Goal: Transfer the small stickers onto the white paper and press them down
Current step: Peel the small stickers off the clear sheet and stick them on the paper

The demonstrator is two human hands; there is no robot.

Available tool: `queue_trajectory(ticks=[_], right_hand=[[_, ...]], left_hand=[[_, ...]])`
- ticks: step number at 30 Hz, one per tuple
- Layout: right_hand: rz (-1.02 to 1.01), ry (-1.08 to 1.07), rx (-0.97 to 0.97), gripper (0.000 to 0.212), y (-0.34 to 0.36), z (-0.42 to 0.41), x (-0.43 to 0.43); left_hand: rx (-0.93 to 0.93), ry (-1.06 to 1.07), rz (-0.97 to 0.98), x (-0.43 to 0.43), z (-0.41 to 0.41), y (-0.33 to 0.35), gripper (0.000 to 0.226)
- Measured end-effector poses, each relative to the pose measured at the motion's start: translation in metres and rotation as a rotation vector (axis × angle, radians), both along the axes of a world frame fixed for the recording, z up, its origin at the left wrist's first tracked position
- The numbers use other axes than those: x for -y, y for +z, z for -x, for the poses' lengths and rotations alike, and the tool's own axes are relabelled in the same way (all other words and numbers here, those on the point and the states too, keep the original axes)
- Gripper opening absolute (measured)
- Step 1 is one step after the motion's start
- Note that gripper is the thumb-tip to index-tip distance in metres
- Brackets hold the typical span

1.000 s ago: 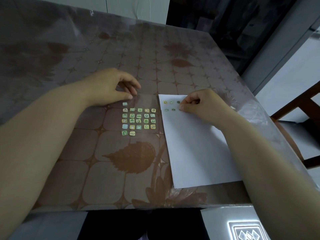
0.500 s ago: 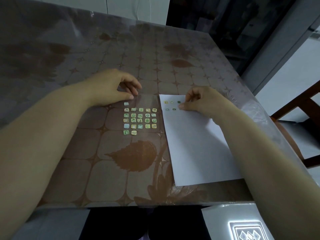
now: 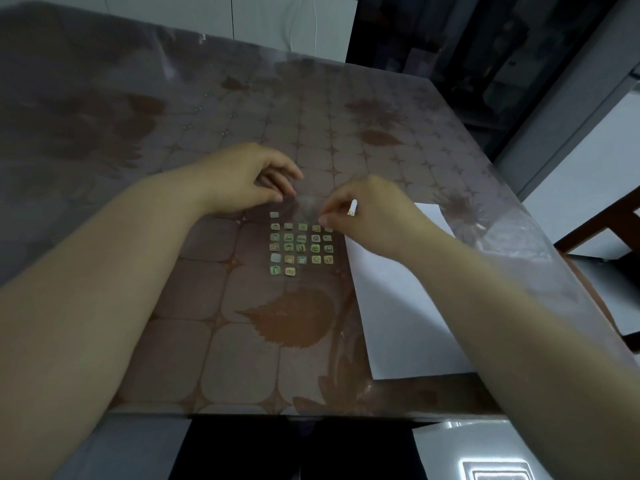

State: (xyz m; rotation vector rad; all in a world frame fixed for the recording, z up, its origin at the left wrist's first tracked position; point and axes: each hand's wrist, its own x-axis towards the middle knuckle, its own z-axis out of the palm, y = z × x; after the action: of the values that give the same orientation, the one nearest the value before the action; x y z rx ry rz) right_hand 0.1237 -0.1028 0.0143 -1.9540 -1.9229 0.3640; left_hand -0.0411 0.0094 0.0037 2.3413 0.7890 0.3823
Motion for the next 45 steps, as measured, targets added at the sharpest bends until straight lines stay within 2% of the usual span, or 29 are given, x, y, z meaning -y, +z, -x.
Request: queue_trajectory(ticks=[6,12,14,17,20,23,27,35,41,45], right_hand=[[0.006,-0.105,-0.174,0.012,-0.016,0.003,-0.007],[0.031,-0.088,-0.163,0.013,-0.019,0.005,-0.006],[0.003,-0.062,-0.166,0.016,-0.011,0.003,-0.002],[-0.096,-0.152,-0.264,0.020,0.022,-0.023,0.008],[0.016,-0.247,-0.177,0.024,0.042,-0.065,0.022],[0.144,-0.309,-0.138,0.018,0.023,-0.083,0.027],[0.108,-0.297,-0.227,0.005,-0.004,-0.082,0.028],[0.090,-0.311,-0.285,0.010,-0.010,-0.078,0.024],[0.072,-0.309,-0.259,0.011,-0.010,-0.077,0.023],[0.081,-0.405,-0.342,0.018,-0.009,-0.080,0.019]], left_hand=[[-0.029,-0.001,-0.041,0.001,-0.003,0.000,0.034],[-0.033,-0.003,-0.061,0.001,-0.003,0.001,0.033],[-0.040,-0.002,-0.072,0.002,-0.004,0.002,0.033],[-0.056,0.019,-0.100,0.003,-0.005,0.003,0.033],[-0.046,0.014,-0.078,0.003,-0.006,0.003,0.032],[-0.040,0.014,-0.065,0.002,-0.005,0.002,0.031],[-0.030,0.012,-0.060,0.001,-0.005,0.001,0.031],[-0.038,0.005,-0.071,0.001,-0.004,0.002,0.030],[-0.033,0.012,-0.068,0.001,-0.005,0.001,0.030],[-0.032,0.012,-0.063,0.001,-0.005,0.001,0.031]])
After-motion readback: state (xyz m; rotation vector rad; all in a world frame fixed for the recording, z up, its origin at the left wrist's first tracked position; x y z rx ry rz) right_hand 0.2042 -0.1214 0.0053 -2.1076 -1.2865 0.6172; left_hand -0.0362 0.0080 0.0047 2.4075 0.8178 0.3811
